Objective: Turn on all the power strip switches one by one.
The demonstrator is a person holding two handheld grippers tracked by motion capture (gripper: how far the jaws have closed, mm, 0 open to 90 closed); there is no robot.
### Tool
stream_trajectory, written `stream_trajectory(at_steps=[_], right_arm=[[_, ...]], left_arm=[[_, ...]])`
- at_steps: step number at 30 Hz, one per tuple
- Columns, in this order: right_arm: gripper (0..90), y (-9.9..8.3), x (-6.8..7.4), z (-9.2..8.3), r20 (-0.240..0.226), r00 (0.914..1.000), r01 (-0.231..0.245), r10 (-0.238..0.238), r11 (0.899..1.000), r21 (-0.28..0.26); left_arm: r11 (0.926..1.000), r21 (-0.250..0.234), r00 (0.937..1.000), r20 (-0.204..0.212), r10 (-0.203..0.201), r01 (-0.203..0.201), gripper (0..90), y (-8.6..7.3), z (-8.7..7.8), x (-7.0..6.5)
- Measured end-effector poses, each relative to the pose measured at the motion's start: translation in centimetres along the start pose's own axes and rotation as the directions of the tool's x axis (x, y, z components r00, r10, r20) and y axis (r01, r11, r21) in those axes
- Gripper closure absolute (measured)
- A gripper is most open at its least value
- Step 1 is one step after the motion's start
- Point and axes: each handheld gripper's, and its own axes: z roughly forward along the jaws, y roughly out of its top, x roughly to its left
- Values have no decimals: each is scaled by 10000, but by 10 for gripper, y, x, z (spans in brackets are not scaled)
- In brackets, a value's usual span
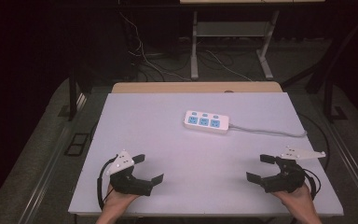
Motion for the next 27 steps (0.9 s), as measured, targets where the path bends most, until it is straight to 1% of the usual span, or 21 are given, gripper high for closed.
stream_trajectory(at_steps=[9,10,21,23,27], right_arm=[[6,-1,-2,0,-18,10000,-51,52,9997,259],[6,-2,-2,1,-25,10000,-75,76,9996,284],[7,-2,1,3,2,10000,-63,63,9986,518],[7,-1,1,4,51,10000,32,-35,9976,698],[7,0,2,4,42,10000,72,-76,9974,712]], left_arm=[[9999,68,10000,23,-79,79,0,0,-1,3],[9999,64,9999,36,-144,144,0,0,-1,3],[9998,42,9998,25,-185,185,0,0,-3,4],[9998,57,9998,31,-196,196,0,-1,-3,4],[9997,71,9998,30,-214,214,0,-1,-3,4]])
